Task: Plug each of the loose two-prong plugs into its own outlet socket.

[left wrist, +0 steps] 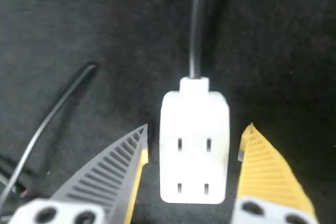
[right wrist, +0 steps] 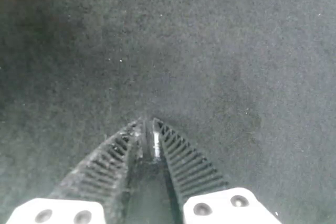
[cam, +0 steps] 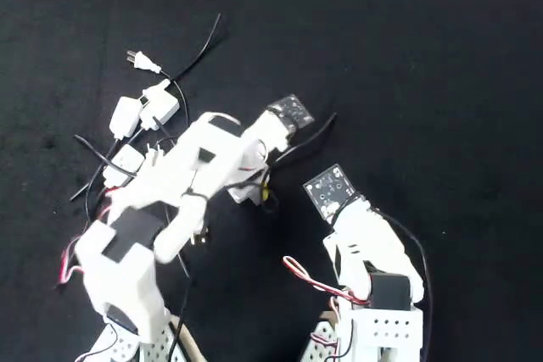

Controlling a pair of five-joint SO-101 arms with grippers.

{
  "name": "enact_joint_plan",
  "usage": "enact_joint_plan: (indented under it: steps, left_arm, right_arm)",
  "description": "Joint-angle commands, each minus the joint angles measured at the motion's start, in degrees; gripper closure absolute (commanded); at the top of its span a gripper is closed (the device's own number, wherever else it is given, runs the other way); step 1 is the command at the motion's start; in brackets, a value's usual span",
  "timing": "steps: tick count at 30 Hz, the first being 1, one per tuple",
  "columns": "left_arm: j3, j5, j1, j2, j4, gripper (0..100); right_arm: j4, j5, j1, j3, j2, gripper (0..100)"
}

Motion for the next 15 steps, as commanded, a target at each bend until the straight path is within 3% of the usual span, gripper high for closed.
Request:
enact_joint_plan:
  steps: [1, 7, 15]
  left_arm:
    - [-8.1, -0.8, -0.5, 3.8, 4.0, 73]
    - [-10.1, 2.6, 0.1, 3.8, 3.4, 93]
    - [-13.6, 11.7, 0.2, 4.5, -1.4, 91]
  right_arm:
    - [-0.3, 0.5, 0.7, -1.0, -3.6, 97.6]
    - [-0.3, 0.5, 0.7, -1.1, -3.6, 97.6]
    - [-0.3, 0.5, 0.7, -1.2, -3.6, 97.6]
